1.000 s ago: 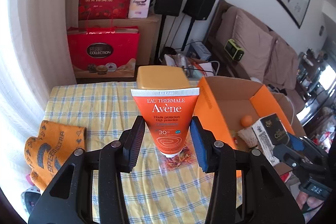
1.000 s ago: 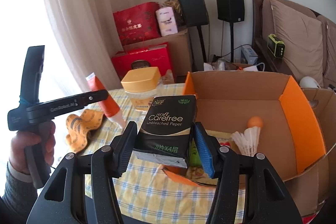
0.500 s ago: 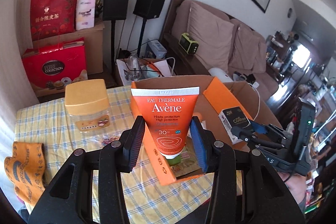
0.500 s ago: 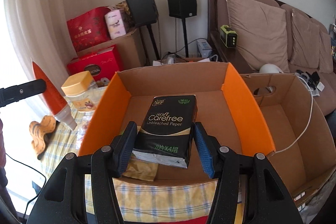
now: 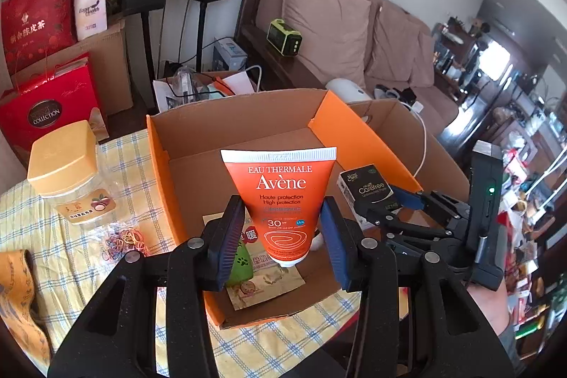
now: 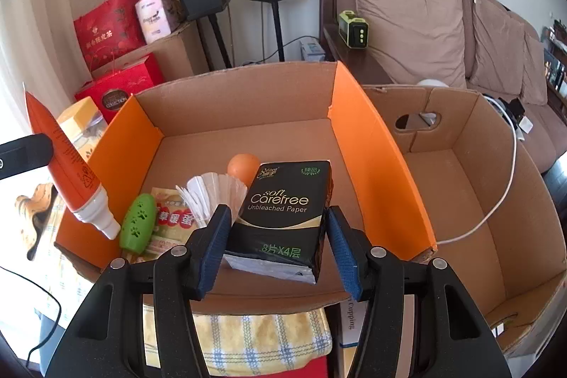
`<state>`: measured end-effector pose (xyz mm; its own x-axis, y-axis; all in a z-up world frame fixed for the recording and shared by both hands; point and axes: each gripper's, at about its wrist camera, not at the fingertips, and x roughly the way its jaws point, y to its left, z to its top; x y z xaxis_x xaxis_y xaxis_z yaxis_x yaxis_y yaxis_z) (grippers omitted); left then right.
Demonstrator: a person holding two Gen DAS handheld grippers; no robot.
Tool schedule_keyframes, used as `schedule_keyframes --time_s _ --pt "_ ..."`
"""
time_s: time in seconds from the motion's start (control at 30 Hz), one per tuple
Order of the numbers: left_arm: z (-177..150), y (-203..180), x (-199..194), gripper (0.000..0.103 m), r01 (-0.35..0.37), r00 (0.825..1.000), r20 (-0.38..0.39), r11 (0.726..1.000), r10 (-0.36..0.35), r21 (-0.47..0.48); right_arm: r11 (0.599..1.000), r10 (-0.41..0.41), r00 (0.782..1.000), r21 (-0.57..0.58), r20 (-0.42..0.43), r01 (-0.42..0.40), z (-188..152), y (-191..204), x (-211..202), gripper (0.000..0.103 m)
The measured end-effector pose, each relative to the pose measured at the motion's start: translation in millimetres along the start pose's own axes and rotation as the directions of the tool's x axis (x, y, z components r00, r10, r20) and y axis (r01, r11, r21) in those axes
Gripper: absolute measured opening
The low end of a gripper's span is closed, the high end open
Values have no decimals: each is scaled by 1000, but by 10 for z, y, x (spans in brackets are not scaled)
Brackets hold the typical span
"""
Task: Organize objects
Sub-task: 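Lower tissue pack and sunscreen tube into the box and open both grippers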
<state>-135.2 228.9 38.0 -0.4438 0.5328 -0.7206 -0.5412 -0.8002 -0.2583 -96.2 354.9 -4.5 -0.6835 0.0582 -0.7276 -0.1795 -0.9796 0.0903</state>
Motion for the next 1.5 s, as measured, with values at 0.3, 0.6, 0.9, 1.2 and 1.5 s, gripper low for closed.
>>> schedule_keyframes --time_s 0.3,0.6,0.9,1.2,1.5 --pt "14 -129 145 41 3 1000 -25 1000 -3 15 999 19 1000 -27 -8 -19 -31 31 81 58" --pt "104 -320 325 41 48 997 -63 999 -47 16 998 12 997 66 71 -17 26 -178 -284 58" --pt "259 -736 779 41 91 988 -124 996 -88 20 995 -52 991 96 123 41 42 -374 -656 59" --pt "332 -1029 1439 41 123 962 -242 992 -128 -38 986 -82 987 154 136 60 -132 -649 -842 60" --pt "306 -1049 1722 42 100 950 -291 993 -114 -64 984 -91 989 163 116 71 -207 -769 -841 60"
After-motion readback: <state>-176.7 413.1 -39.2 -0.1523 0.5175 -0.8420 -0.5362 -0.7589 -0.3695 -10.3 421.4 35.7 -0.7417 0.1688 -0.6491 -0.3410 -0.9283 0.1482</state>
